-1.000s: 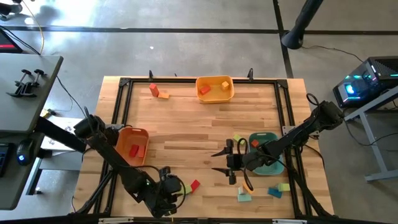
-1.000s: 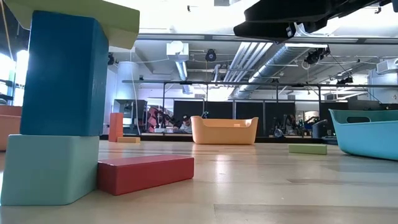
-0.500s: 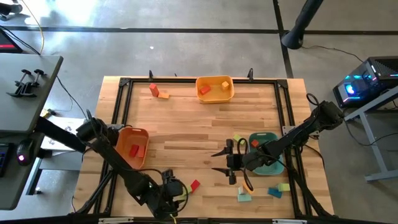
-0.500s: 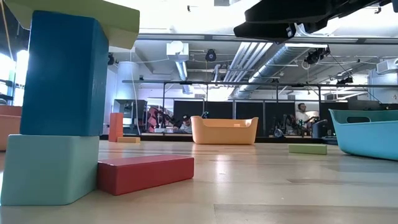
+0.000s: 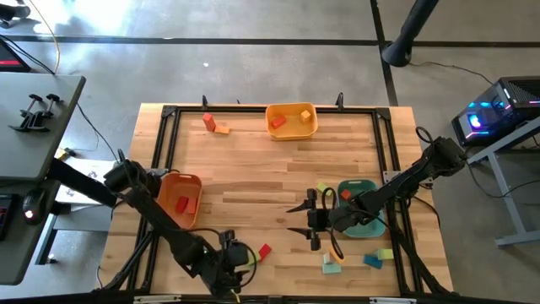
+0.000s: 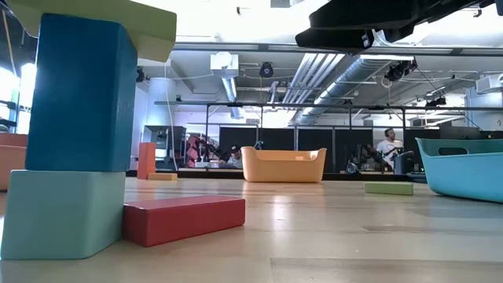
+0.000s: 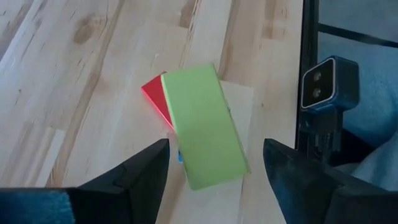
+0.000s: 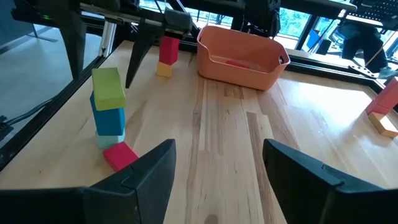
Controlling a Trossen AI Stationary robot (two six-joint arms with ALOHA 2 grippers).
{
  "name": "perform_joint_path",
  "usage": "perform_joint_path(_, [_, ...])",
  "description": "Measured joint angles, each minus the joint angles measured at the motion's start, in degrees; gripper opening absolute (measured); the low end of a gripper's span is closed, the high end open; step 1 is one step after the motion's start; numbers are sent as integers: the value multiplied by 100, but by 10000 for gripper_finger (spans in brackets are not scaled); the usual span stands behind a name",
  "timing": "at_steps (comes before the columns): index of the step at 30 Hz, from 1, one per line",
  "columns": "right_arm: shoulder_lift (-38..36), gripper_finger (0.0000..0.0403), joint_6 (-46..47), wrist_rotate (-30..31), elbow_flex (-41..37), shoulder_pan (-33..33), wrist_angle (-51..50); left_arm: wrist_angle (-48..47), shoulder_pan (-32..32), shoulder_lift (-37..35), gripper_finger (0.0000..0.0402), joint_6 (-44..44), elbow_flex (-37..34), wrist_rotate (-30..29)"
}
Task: Sort blocks by size
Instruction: Put the green medium block into the orange bin
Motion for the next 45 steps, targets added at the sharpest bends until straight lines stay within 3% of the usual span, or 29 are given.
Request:
perform_joint_path(22, [0,239,-6,1,0,-2,0,-119,57,0,196,-13,0,13])
perform_joint_path(39, [0,239,-6,0,0,0,-1,-113,107,0,125,-9,0,166])
perform_joint_path(45, [0,239,1,-1,0,-2,0,-114,107,0,120,-8,0,168])
